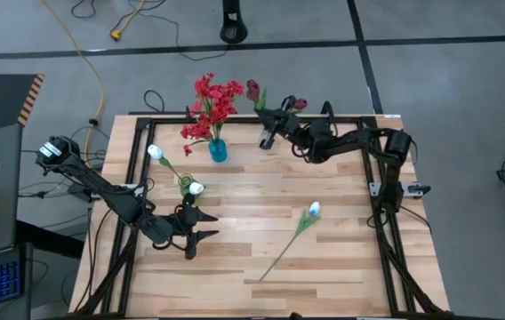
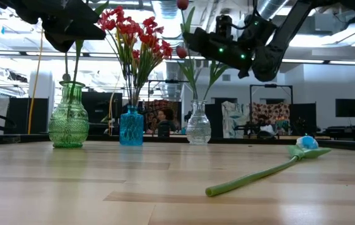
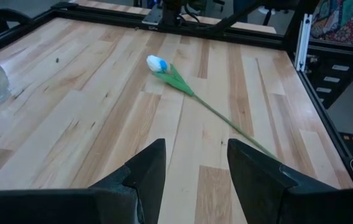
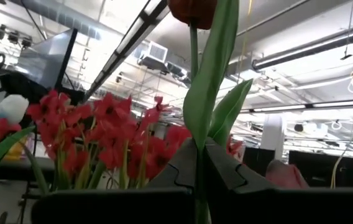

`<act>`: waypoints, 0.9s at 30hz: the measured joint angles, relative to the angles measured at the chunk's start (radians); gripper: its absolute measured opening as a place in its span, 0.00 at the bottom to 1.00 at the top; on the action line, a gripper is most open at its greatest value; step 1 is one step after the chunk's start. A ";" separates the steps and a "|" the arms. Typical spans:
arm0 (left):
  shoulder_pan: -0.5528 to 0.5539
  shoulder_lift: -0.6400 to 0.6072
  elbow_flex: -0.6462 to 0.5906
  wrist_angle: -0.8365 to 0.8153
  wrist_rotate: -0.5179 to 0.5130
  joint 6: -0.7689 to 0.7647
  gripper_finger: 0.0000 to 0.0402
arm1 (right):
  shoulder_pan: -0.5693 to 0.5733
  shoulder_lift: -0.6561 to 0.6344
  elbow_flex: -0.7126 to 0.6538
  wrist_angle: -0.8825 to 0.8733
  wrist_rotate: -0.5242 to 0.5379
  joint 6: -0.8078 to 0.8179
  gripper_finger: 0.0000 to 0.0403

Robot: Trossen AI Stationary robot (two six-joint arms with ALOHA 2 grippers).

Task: Sort flowers into vase by color
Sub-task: Put the red tulip into the transparent vase

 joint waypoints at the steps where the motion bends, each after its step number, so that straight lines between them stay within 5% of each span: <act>1: 0.000 0.000 0.000 0.000 0.000 0.000 0.40 | -0.003 0.000 0.000 0.000 0.001 0.000 0.10; 27: 0.000 0.000 0.000 0.000 -0.001 -0.001 0.40 | -0.019 -0.001 0.000 -0.124 0.026 -0.105 0.14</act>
